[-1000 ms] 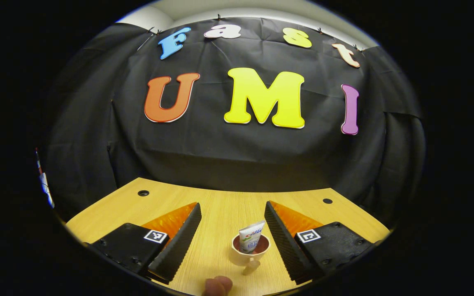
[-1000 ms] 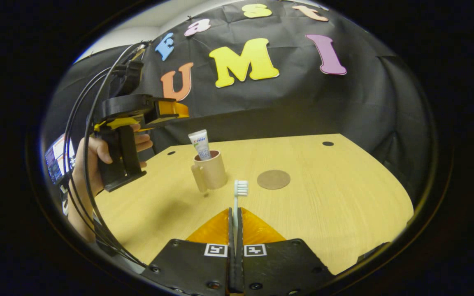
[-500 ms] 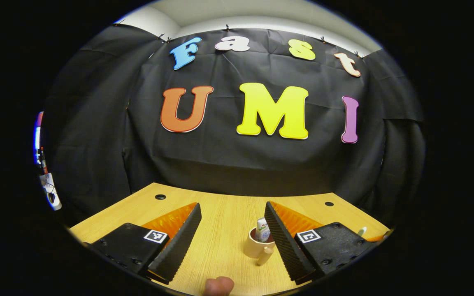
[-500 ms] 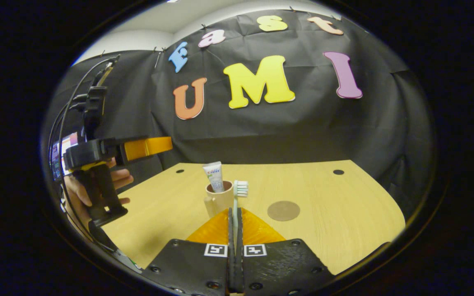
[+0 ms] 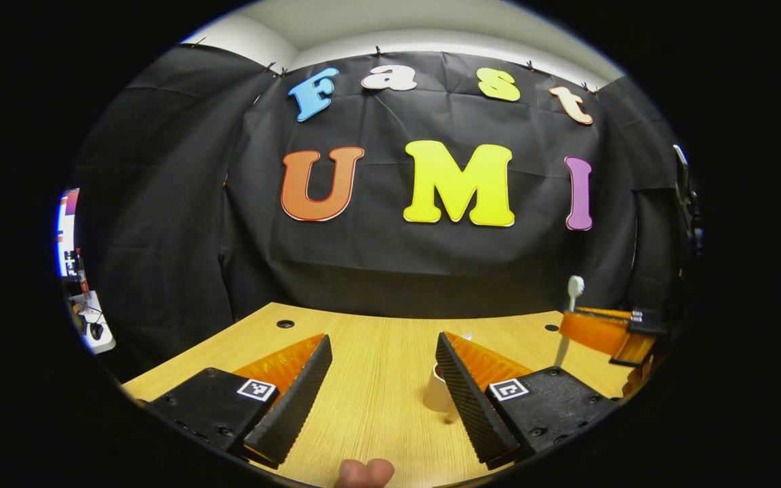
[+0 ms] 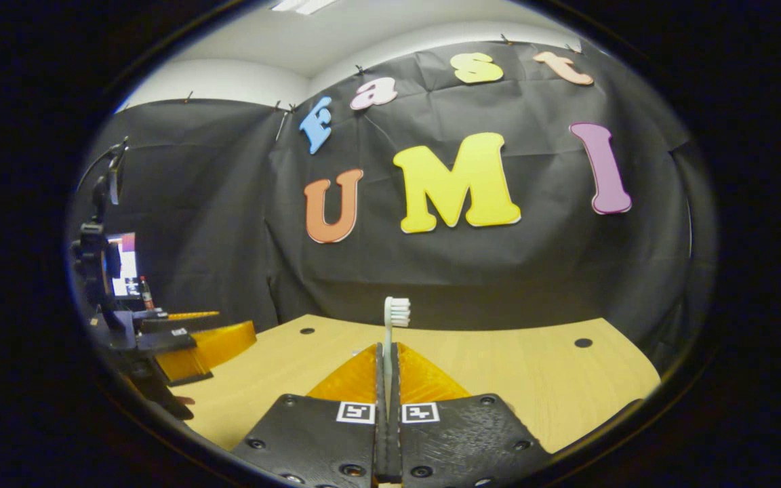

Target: Put the toothbrush and toothpaste on the desktop into the cup, then pick up the cup and place it on the coaster on the desktop.

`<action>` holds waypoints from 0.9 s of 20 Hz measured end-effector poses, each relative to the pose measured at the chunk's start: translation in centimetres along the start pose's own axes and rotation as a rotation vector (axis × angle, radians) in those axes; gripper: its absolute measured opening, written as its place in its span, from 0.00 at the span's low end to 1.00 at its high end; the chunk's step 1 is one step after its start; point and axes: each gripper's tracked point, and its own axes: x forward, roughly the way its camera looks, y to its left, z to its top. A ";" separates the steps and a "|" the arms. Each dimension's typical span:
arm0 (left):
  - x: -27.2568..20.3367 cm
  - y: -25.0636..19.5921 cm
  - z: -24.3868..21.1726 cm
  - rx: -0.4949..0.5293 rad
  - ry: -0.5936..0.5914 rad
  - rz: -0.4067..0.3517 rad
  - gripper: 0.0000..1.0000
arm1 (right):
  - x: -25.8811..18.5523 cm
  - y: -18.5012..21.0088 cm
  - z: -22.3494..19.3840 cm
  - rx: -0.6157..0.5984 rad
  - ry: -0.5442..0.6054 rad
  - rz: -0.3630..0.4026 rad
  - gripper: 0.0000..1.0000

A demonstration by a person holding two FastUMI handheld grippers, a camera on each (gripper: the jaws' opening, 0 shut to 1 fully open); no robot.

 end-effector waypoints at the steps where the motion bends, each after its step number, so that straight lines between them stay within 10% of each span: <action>1: -0.2 0.2 -0.1 0.001 0.001 0.003 0.98 | 0.7 0.3 0.9 -0.002 -0.024 0.004 0.00; 18: -0.6 3.5 -1.6 0.013 0.007 0.050 0.98 | 10.9 0.9 -1.4 0.022 -0.064 -0.020 0.00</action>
